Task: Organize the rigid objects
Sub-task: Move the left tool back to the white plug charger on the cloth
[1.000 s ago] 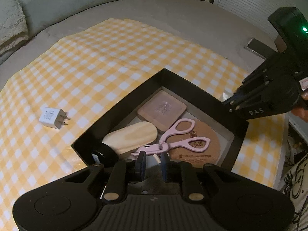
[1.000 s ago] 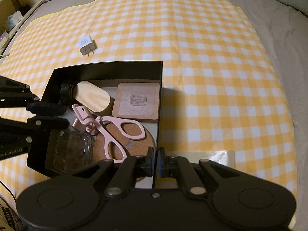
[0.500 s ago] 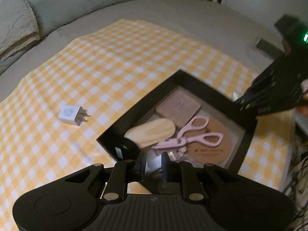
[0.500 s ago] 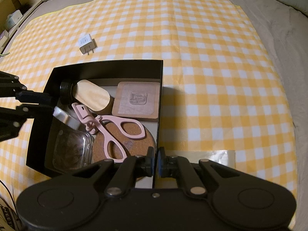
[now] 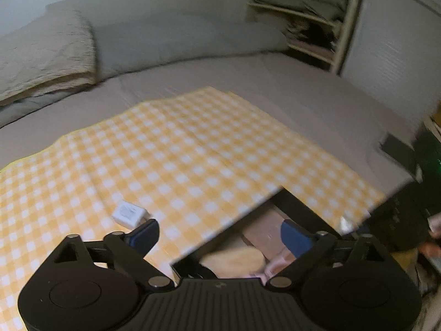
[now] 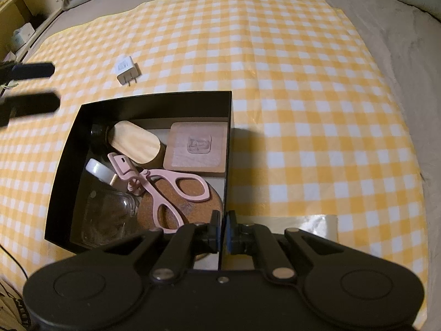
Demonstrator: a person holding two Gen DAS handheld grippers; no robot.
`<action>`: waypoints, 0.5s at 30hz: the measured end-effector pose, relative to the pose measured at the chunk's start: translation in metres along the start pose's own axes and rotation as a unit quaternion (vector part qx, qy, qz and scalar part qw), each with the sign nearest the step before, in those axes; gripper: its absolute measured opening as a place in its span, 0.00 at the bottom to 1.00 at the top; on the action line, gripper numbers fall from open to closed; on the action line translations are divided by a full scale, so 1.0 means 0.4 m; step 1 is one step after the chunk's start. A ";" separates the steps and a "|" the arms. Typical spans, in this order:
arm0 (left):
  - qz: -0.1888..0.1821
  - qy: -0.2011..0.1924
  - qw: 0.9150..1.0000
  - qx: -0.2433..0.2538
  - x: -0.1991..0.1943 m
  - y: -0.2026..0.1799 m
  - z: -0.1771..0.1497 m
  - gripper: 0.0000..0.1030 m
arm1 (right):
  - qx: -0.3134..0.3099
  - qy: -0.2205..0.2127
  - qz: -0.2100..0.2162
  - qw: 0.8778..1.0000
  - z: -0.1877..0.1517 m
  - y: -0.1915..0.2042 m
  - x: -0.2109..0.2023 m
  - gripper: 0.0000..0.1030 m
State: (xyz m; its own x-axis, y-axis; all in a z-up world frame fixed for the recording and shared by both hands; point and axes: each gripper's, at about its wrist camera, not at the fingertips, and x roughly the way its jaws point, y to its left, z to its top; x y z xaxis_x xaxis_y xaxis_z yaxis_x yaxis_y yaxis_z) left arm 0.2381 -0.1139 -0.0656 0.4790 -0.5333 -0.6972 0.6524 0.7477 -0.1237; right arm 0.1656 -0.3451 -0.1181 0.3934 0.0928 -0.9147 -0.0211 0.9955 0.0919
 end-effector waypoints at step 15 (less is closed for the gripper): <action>0.092 -0.028 0.990 -0.107 0.127 0.197 0.006 1.00 | -0.012 -0.012 -0.004 1.000 -0.012 0.003 -0.015 0.05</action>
State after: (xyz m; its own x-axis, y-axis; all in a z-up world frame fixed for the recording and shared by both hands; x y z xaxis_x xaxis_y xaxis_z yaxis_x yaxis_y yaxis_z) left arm 0.3154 -0.0830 -0.1091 0.6139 -0.3961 -0.6829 0.4144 0.8979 -0.1483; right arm 0.1587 -0.3443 -0.1144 0.4153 0.0848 -0.9057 -0.0391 0.9964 0.0754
